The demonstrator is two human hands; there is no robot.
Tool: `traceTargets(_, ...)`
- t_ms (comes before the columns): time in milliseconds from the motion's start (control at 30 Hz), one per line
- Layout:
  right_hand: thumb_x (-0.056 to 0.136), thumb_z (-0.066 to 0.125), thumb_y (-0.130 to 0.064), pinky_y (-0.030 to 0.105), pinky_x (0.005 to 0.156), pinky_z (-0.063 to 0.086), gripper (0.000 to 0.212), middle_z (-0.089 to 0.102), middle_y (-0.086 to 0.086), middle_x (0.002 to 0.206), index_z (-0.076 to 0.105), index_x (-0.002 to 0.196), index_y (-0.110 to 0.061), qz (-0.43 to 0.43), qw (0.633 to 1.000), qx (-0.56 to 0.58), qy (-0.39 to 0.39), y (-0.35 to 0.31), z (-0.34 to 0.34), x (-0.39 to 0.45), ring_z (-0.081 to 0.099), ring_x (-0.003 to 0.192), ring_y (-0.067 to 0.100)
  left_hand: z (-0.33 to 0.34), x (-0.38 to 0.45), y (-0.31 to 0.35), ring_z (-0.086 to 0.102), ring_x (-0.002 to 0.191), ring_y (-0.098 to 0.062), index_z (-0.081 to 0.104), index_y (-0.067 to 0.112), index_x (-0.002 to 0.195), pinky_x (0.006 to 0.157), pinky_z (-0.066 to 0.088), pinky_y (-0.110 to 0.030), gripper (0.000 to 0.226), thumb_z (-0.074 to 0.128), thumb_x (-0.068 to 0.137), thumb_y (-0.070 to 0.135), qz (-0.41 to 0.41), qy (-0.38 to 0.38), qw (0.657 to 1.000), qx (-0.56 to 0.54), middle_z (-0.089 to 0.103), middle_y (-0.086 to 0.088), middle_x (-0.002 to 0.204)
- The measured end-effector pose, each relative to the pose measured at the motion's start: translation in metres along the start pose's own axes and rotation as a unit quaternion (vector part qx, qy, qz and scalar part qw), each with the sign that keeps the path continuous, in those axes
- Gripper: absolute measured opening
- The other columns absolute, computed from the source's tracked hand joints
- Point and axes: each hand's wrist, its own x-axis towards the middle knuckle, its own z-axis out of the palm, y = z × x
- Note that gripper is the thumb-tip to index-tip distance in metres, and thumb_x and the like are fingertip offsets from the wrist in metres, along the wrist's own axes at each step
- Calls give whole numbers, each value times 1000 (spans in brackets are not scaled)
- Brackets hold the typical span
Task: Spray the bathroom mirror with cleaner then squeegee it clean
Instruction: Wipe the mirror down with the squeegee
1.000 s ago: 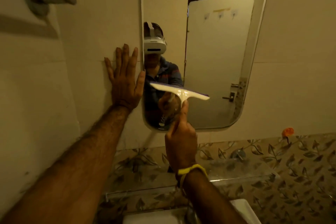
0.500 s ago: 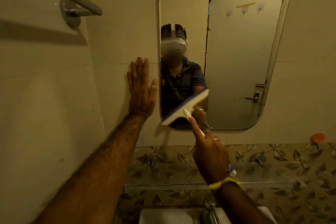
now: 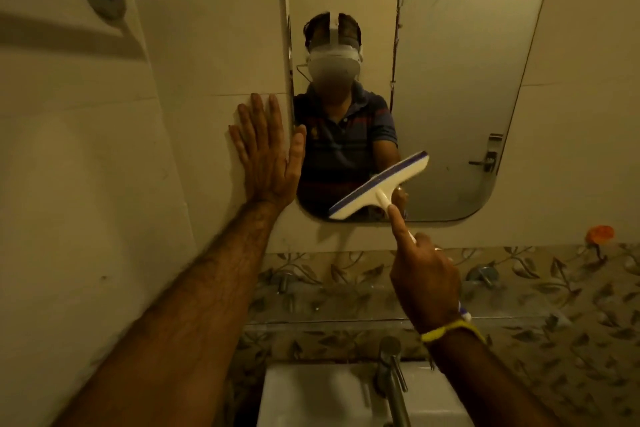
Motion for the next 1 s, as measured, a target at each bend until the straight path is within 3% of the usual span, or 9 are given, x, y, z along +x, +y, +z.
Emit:
traceTargets(100,91,50,-6,27,44,40,68,59,7,72,32,150,-33,8,998,-18,63,-8,-7,24,49,48,21,6,-1,7,0,157,-39,8,11,162,125,-1,-62,78,12,101,59,-21,4,1000,23,3,-19,170)
traceTargets(167,89,52,-8,23,46,31,67,47,1,65,36,149,-32,14,992,-23,125,-19,-16,55,39,46,16,8,-2,15,2,156,-41,10,10,162,123,1,-65,81,9,101,63,-45,17,999,21,5,-20,169)
traceTargets(300,93,52,-11,22,47,29,63,42,-1,65,34,150,-32,15,993,-19,113,-6,-19,63,32,49,11,13,-3,23,4,156,-43,11,13,163,122,4,-69,86,0,99,69,-64,28,997,25,7,-20,169)
traceTargets(433,95,47,-12,25,44,35,60,47,0,65,31,151,-29,55,995,-9,79,25,-14,26,37,50,14,22,-9,18,6,155,-47,9,18,163,119,6,-72,80,13,102,69,-47,33,997,58,8,-21,169)
traceTargets(567,96,35,-23,16,43,19,56,40,-7,60,31,151,-31,106,980,43,163,27,-37,74,36,48,9,30,-12,20,8,153,-50,8,16,163,117,8,-75,82,21,102,70,-52,40,996,65,10,-23,168)
traceTargets(700,94,41,-22,20,50,33,59,52,-2,71,31,150,-35,186,954,113,206,46,-58,120,48,61,14,34,-12,19,9,152,-52,7,17,163,116,7,-76,81,13,101,69,-49,49,996,61,11,-23,168)
traceTargets(833,97,42,-15,31,59,56,58,61,5,78,29,152,-30,227,944,181,160,42,-35,61,61,68,20,35,-12,18,11,152,-52,6,17,163,116,7,-75,81,18,102,69,-50,63,995,66,12,-23,167)
traceTargets(933,99,41,-15,31,55,54,54,57,2,73,33,151,-25,251,942,175,138,39,-21,35,60,64,21,37,-12,16,12,152,-52,6,17,163,115,6,-75,79,19,103,67,-43,67,995,63,13,-23,167)
traceTargets(1000,101,38,-17,23,46,47,49,53,-3,65,34,149,-24,247,942,163,158,42,-27,58,55,56,14,38,-11,16,13,151,-52,7,17,162,115,8,-75,78,19,103,66,-47,70,995,60,15,-24,167)
